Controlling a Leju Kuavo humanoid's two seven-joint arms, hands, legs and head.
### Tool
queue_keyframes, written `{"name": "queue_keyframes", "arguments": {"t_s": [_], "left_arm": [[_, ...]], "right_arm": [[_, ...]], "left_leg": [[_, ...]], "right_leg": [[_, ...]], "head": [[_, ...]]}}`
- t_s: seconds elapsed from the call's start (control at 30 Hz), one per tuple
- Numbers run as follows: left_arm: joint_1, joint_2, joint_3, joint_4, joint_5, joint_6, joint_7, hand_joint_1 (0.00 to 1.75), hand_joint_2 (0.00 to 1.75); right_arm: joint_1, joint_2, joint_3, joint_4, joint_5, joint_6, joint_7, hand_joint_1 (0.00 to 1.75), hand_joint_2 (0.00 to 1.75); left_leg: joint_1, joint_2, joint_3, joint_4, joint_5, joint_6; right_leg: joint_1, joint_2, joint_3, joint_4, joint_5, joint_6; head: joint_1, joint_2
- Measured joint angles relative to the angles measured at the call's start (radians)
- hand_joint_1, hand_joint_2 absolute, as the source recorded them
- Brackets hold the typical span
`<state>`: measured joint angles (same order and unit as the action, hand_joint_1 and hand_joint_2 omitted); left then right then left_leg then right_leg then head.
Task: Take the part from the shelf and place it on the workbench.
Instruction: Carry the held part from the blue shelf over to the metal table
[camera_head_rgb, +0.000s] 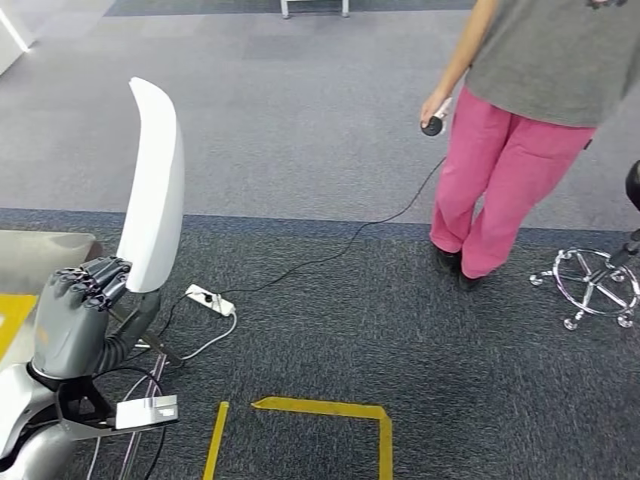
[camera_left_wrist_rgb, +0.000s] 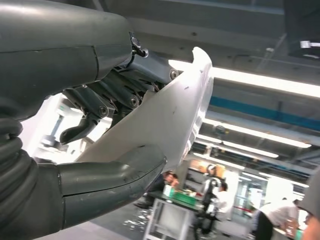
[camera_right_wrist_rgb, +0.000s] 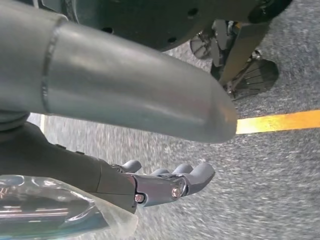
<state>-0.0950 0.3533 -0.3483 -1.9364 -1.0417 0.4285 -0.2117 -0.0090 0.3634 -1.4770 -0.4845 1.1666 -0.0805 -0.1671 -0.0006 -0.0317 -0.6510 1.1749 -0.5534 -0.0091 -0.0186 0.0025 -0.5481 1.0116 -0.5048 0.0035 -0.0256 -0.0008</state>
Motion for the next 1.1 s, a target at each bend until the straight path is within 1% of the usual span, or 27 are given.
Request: {"name": "queue_keyframes", "arguments": {"t_s": [0.03, 0.07, 0.1, 0.13, 0.17, 0.23, 0.27, 0.3, 0.37, 0.4, 0.43, 0.5, 0.57, 0.6, 0.63, 0.67, 0.7, 0.73, 0.77, 0.8, 0.83, 0.87, 0.9, 0.93, 1.0, 1.07, 1.1], "left_arm": [[0.001, 0.0, 0.0, 0.0, 0.0, 0.0, 0.0, 1.75, 1.75], [0.003, -0.001, 0.0, 0.0, 0.0, 0.0, 0.0, 1.75, 1.75], [0.004, -0.001, 0.0, 0.0, 0.0, 0.0, 0.0, 1.75, 1.75], [0.005, -0.001, 0.0, 0.0, 0.0, 0.0, 0.0, 1.75, 1.75], [0.005, -0.001, 0.0, 0.0, 0.0, 0.0, 0.0, 1.75, 1.75], [0.003, 0.0, 0.001, 0.0, 0.0, 0.0, 0.0, 1.75, 1.75], [0.003, 0.0, 0.001, 0.0, 0.0, 0.0, 0.0, 1.75, 1.75], [0.002, 0.0, 0.001, 0.0, 0.0, 0.0, 0.0, 1.75, 1.75], [0.004, 0.0, 0.002, -0.001, 0.0, 0.001, 0.0, 1.75, 1.75], [0.004, 0.0, 0.003, -0.002, 0.0, 0.001, 0.0, 1.75, 1.75], [0.003, 0.0, 0.004, -0.003, -0.001, 0.001, 0.0, 1.75, 1.75], [0.0, 0.0, 0.004, -0.005, -0.001, 0.002, 0.0, 1.75, 1.75], [0.002, -0.001, 0.003, -0.005, -0.002, 0.002, 0.0, 1.75, 1.75], [0.003, -0.001, 0.002, -0.005, -0.002, 0.002, 0.0, 1.75, 1.75], [0.004, -0.002, 0.002, -0.005, -0.002, 0.002, 0.0, 1.75, 1.75], [0.004, -0.002, 0.002, -0.005, -0.002, 0.002, 0.0, 1.75, 1.75], [0.004, -0.002, 0.002, -0.005, -0.002, 0.002, 0.0, 1.75, 1.75], [0.003, -0.002, 0.002, -0.005, -0.002, 0.002, 0.0, 1.75, 1.75], [0.002, -0.002, 0.002, -0.005, -0.003, 0.002, 0.001, 1.75, 1.75], [0.003, -0.003, 0.002, -0.005, -0.005, 0.003, 0.001, 1.75, 1.75], [0.003, -0.003, 0.003, -0.005, -0.006, 0.003, 0.002, 1.75, 1.75], [0.005, -0.002, 0.003, -0.005, -0.008, 0.003, 0.004, 1.75, 1.75], [0.006, -0.002, 0.004, -0.005, -0.009, 0.003, 0.005, 1.75, 1.75], [0.005, -0.002, 0.004, -0.005, -0.01, 0.003, 0.007, 1.75, 1.75], [0.003, -0.002, 0.004, -0.005, -0.012, 0.003, 0.01, 1.75, 1.75], [0.003, -0.003, 0.004, -0.005, -0.014, 0.001, 0.011, 1.75, 1.75], [0.005, -0.003, 0.004, -0.005, -0.014, 0.0, 0.012, 1.75, 1.75]], "right_arm": [[0.001, 0.0, 0.0, 0.0, 0.0, 0.0, 0.0, 0.0, 0.0], [0.002, 0.0, 0.0, 0.0, 0.0, 0.0, 0.0, 0.0, 0.0], [0.002, 0.0, 0.0, 0.0, 0.0, 0.0, 0.0, 0.0, 0.0], [0.002, 0.0, 0.0, 0.0, 0.0, 0.0, 0.0, 0.0, 0.0], [0.002, 0.0, 0.0, 0.0, 0.0, 0.0, 0.0, 0.0, 0.0], [0.002, 0.0, 0.0, 0.0, 0.0, 0.0, 0.0, 0.0, 0.0], [0.001, 0.0, 0.0, 0.0, 0.0, 0.0, 0.0, 0.0, 0.0], [0.001, 0.0, 0.0, 0.0, 0.0, 0.0, 0.0, 0.0, 0.0], [-0.002, 0.0, 0.001, 0.0, 0.0, 0.0, 0.0, 0.0, 0.0], [-0.003, 0.0, 0.002, 0.0, 0.0, 0.0, 0.0, 0.0, 0.0], [-0.004, 0.0, 0.003, 0.0, 0.0, 0.0, 0.0, 0.0, 0.0], [-0.004, 0.0, 0.004, 0.0, 0.001, 0.0, -0.001, 0.0, 0.0], [-0.001, -0.001, 0.004, 0.0, 0.0, 0.0, -0.001, 0.0, 0.0], [0.001, -0.001, 0.004, 0.0, 0.0, 0.0, -0.001, 0.0, 0.0], [0.002, -0.001, 0.005, 0.0, 0.0, 0.0, 0.0, 0.0, 0.0], [0.002, -0.001, 0.005, 0.0, 0.0, -0.001, 0.0, 0.0, 0.0], [0.003, -0.001, 0.005, 0.0, 0.001, -0.001, 0.0, 0.0, 0.0], [0.003, -0.001, 0.005, 0.0, 0.0, -0.001, 0.0, 0.0, 0.0], [0.002, -0.001, 0.005, 0.0, 0.001, -0.002, 0.0, 0.0, 0.0], [0.003, -0.001, 0.005, 0.001, 0.001, -0.005, 0.0, 0.0, 0.0], [0.003, -0.001, 0.006, 0.001, 0.001, -0.008, 0.001, 0.0, 0.0], [0.004, -0.001, 0.006, 0.001, 0.001, -0.012, 0.001, 0.0, 0.0], [0.004, -0.001, 0.006, 0.001, 0.001, -0.017, 0.002, 0.0, 0.0], [0.005, -0.001, 0.006, 0.001, 0.001, -0.022, 0.002, 0.0, 0.0], [0.006, -0.001, 0.006, 0.001, 0.0, -0.03, 0.002, 0.0, 0.0], [0.008, -0.001, 0.006, 0.001, 0.0, -0.036, 0.003, 0.0, 0.0], [0.008, -0.001, 0.007, 0.001, 0.0, -0.039, 0.005, 0.0, 0.0]], "left_leg": [[0.002, 0.014, -0.032, 0.067, -0.028, -0.003], [0.004, 0.02, -0.055, 0.114, -0.04, -0.004], [0.005, 0.023, -0.061, 0.125, -0.033, -0.004], [0.005, 0.027, -0.047, 0.095, -0.006, -0.002], [0.004, 0.037, -0.016, 0.032, 0.032, 0.002], [-0.007, 0.084, 0.048, -0.096, 0.081, 0.012], [-0.014, 0.103, 0.065, -0.134, 0.088, 0.017], [-0.019, 0.111, 0.07, -0.148, 0.084, 0.021], [-0.019, 0.089, 0.07, -0.158, 0.085, 0.028], [-0.016, 0.076, 0.072, -0.163, 0.088, 0.032], [-0.013, 0.063, 0.075, -0.168, 0.09, 0.038], [-0.009, 0.04, 0.078, -0.172, 0.092, 0.046], [-0.009, 0.014, 0.079, -0.172, 0.09, 0.05], [-0.009, -0.001, 0.08, -0.171, 0.09, 0.05], [-0.008, -0.017, 0.082, -0.17, 0.088, 0.048], [-0.006, -0.032, 0.084, -0.168, 0.086, 0.045], [-0.004, -0.046, 0.084, -0.165, 0.083, 0.041], [-0.003, -0.059, 0.082, -0.158, 0.079, 0.036], [-0.002, -0.071, 0.076, -0.152, 0.077, 0.03], [0.0, -0.083, 0.07, -0.148, 0.076, 0.024], [0.001, -0.096, 0.064, -0.145, 0.077, 0.019], [0.004, -0.104, 0.061, -0.146, 0.078, 0.014], [0.005, -0.094, 0.059, -0.141, 0.075, 0.009], [0.004, -0.07, 0.051, -0.122, 0.064, 0.005], [0.003, -0.006, 0.007, -0.027, 0.016, -0.005], [0.007, 0.019, -0.055, 0.098, -0.032, -0.011], [0.009, 0.021, -0.071, 0.128, -0.035, -0.013]], "right_leg": [[0.002, -0.015, 0.001, 0.0, -0.002, -0.003], [0.004, -0.03, 0.002, 0.0, -0.005, -0.004], [0.005, -0.045, 0.004, 0.0, -0.007, -0.005], [0.007, -0.058, 0.008, 0.0, -0.01, -0.004], [0.008, -0.071, 0.013, 0.0, -0.014, -0.004], [0.012, -0.093, 0.022, 0.0, -0.022, 0.001], [0.014, -0.104, 0.025, 0.0, -0.026, 0.005], [0.016, -0.116, 0.027, -0.001, -0.029, 0.009], [0.015, -0.134, 0.03, -0.003, -0.035, 0.019], [0.013, -0.119, 0.028, 0.004, -0.042, 0.024], [0.011, -0.091, 0.017, 0.029, -0.057, 0.029], [0.008, -0.024, -0.04, 0.143, -0.109, 0.034], [0.007, -0.005, -0.114, 0.268, -0.147, 0.037], [0.007, -0.003, -0.134, 0.289, -0.138, 0.039], [0.007, -0.002, -0.135, 0.269, -0.109, 0.04], [0.005, 0.004, -0.117, 0.214, -0.066, 0.041], [0.002, 0.025, -0.091, 0.146, -0.027, 0.042], [-0.003, 0.055, -0.064, 0.083, -0.002, 0.043], [-0.007, 0.08, -0.045, 0.043, 0.009, 0.042], [-0.008, 0.097, -0.035, 0.026, 0.006, 0.039], [-0.007, 0.097, -0.031, 0.021, 0.002, 0.034], [-0.006, 0.084, -0.028, 0.021, 0.002, 0.028], [-0.006, 0.07, -0.024, 0.018, 0.002, 0.022], [-0.006, 0.056, -0.019, 0.014, 0.001, 0.015], [-0.004, 0.024, -0.011, 0.01, -0.003, 0.003], [-0.001, -0.009, -0.006, 0.01, -0.009, -0.002], [-0.001, -0.024, -0.004, 0.01, -0.012, -0.002]], "head": [[-0.001, 0.0], [-0.001, 0.0], [-0.001, 0.0], [-0.001, 0.0], [-0.001, 0.0], [-0.001, 0.0], [-0.001, 0.0], [-0.001, 0.0], [-0.001, 0.0], [0.0, 0.0], [0.001, 0.0], [0.006, 0.0], [0.008, 0.0], [0.008, 0.0], [0.008, 0.0], [0.008, 0.0], [0.009, 0.0], [0.009, 0.0], [0.008, 0.0], [0.008, 0.0], [0.008, 0.0], [0.008, 0.0], [0.007, 0.0], [0.004, 0.0], [-0.001, 0.0], [-0.002, 0.0], [-0.003, 0.0]]}}
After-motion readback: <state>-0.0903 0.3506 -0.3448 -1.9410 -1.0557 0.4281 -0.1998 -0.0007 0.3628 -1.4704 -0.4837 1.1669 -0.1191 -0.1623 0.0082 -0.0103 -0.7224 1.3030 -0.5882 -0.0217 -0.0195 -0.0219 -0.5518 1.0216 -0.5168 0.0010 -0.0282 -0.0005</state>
